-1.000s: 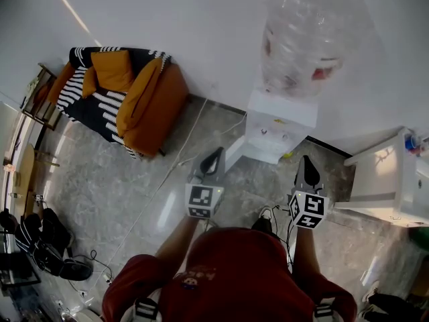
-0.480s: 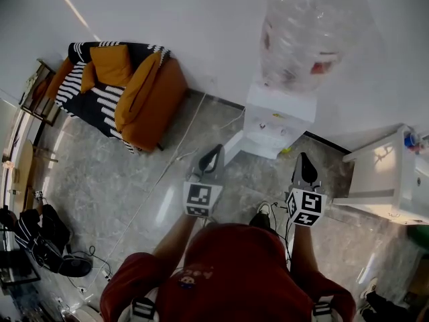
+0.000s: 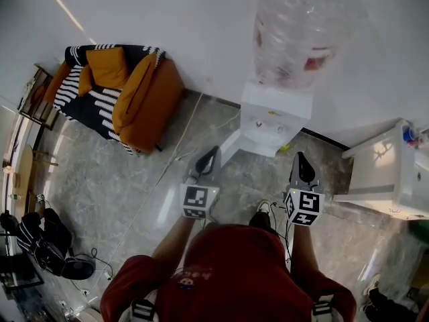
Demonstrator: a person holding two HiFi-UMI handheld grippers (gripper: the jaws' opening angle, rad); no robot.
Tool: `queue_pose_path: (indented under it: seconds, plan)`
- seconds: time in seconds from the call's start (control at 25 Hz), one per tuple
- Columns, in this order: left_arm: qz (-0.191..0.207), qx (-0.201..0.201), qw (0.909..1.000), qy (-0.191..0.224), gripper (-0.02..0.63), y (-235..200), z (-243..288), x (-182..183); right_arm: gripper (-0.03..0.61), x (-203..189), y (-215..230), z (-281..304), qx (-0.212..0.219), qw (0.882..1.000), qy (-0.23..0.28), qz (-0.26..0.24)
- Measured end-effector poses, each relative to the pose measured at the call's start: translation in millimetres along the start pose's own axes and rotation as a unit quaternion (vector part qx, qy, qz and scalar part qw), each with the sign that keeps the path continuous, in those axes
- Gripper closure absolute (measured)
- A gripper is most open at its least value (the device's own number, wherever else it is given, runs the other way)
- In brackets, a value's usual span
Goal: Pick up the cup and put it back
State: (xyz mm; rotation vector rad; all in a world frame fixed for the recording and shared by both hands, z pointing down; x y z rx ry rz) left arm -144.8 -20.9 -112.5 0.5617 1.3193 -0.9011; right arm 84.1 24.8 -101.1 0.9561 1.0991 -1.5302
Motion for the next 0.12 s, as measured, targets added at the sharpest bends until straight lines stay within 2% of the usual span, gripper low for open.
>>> queue_pose_path:
  seconds: [0.12]
  plan:
    - [-0.004,-0.006,1.0000,-0.001,0.614,5.3,2.0,-1.3,0.577,-0.7,1.2,-0.9,0.002,1.000,0.000,0.000]
Point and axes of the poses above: the fingertips, and each gripper's own axes: z forward along the fingers, y to its right, x out of its top, the point moved 1 cm from there along -z, backward along the fingers, and after that the axes turned 10 degrees about -z, right-handed, at the moved point
